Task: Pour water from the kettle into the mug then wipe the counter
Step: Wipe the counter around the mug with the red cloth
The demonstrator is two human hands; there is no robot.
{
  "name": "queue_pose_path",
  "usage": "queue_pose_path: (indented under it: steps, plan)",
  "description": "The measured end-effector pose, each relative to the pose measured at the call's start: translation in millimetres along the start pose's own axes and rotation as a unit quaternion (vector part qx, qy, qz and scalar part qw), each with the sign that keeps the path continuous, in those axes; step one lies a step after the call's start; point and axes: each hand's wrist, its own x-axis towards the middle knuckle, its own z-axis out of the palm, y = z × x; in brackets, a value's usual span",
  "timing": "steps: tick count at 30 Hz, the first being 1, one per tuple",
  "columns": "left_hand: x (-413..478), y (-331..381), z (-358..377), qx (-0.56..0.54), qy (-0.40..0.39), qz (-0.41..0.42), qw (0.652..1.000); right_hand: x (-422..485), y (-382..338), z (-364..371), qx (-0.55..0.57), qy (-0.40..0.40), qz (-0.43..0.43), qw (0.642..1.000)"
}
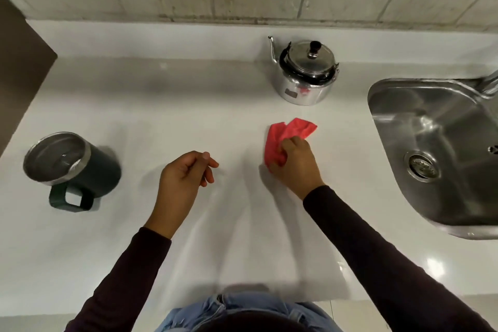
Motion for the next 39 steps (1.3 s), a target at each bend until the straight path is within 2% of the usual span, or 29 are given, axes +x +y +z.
queue_pose_path:
  steps: [8,13,15,17,20,21,23,25,27,29,36,39]
  plan:
    - [-21.1,-11.4,-82.0,-0.011,0.082,0.019,0.996,-27.3,-102.4,73.8,0.053,-0.100,-0.116,0.987]
    - [-33.8,-17.3,-133.1,-0.022,0.159,0.024,0.987,-18.5,-162.0,101.7,0.081,-0.184,-0.203,0.958]
    - [-37.9,-20.8,-148.5,-0.026,0.195,0.020,0.980,-10.2,-174.0,103.6,0.116,-0.210,-0.211,0.948]
    - [-42.7,-26.1,-164.4,-0.033,0.251,0.011,0.967,-4.7,-183.3,107.3,0.161,-0.183,-0.167,0.955]
    - [-43.4,-37.9,-183.2,-0.030,0.331,-0.026,0.943,-5.1,-192.8,117.3,0.145,-0.040,-0.089,0.985]
    - [-41.5,-41.3,-187.1,-0.029,0.333,-0.050,0.941,-7.4,-195.9,120.9,0.131,-0.027,-0.077,0.988]
    - [-35.2,-48.4,-192.4,-0.045,0.292,-0.111,0.949,-11.1,-200.5,131.9,0.106,-0.070,-0.062,0.990]
    - [-27.2,-54.1,-194.1,-0.083,0.213,-0.171,0.958,-14.5,-203.0,144.6,0.052,-0.102,-0.054,0.992]
    - [-20.9,-57.3,-192.2,-0.148,0.137,-0.209,0.957,-15.9,-203.1,154.2,0.019,-0.094,-0.052,0.994]
    - [-16.5,-60.3,-189.6,-0.200,0.099,-0.213,0.951,-12.3,-201.8,159.5,0.033,-0.080,-0.047,0.995]
    - [-11.7,-68.6,-198.5,-0.224,0.082,-0.190,0.952,25.7,-212.7,163.0,0.208,-0.058,0.014,0.976]
    - [-14.0,-66.1,-207.7,-0.227,0.089,-0.182,0.952,45.4,-224.2,170.6,0.246,-0.081,-0.010,0.966]
